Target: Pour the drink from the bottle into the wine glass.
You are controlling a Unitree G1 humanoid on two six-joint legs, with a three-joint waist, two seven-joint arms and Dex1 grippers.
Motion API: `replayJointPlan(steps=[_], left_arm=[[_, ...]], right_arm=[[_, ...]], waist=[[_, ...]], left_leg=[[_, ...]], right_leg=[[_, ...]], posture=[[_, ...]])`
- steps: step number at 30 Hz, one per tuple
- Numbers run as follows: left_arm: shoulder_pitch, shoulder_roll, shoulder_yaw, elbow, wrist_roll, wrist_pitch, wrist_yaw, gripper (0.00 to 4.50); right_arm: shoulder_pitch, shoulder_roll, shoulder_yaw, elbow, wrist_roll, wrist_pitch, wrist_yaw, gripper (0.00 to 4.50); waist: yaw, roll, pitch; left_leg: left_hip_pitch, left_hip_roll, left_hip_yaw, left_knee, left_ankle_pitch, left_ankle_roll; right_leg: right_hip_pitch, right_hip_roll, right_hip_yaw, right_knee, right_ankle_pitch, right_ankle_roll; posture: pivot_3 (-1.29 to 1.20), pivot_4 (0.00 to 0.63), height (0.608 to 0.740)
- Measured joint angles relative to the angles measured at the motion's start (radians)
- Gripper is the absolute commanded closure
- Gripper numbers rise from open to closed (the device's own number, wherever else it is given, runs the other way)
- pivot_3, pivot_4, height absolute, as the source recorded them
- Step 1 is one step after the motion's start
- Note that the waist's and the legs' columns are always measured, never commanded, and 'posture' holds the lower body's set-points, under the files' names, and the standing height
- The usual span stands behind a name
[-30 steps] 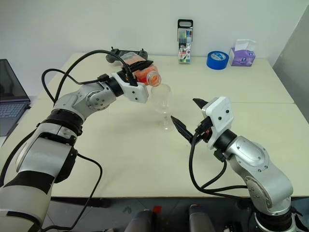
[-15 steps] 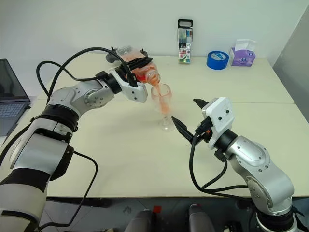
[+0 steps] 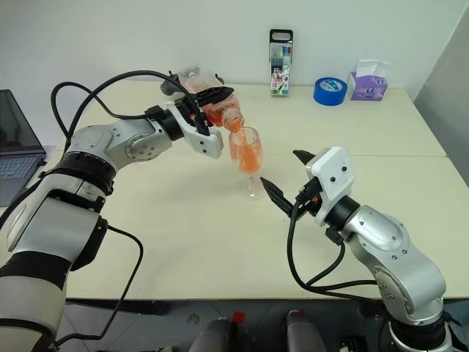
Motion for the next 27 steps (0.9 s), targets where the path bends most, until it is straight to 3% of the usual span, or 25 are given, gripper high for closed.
replayJointPlan(steps=[27], left_arm=[[-0.02,0.0,-0.011,0.033,-0.009,0.019,-0.001,2.86]], right_arm=[[-0.056,-0.001,0.011,0.001,0.003,0.023,0.017,0.0]], waist=[[0.0,0.0,0.0]], left_leg=[[0.0,0.0,0.0,0.0,0.0,0.0]], right_leg=[[0.0,0.0,0.0,0.0,0.0,0.0]], posture=[[0.0,0.15,0.74]])
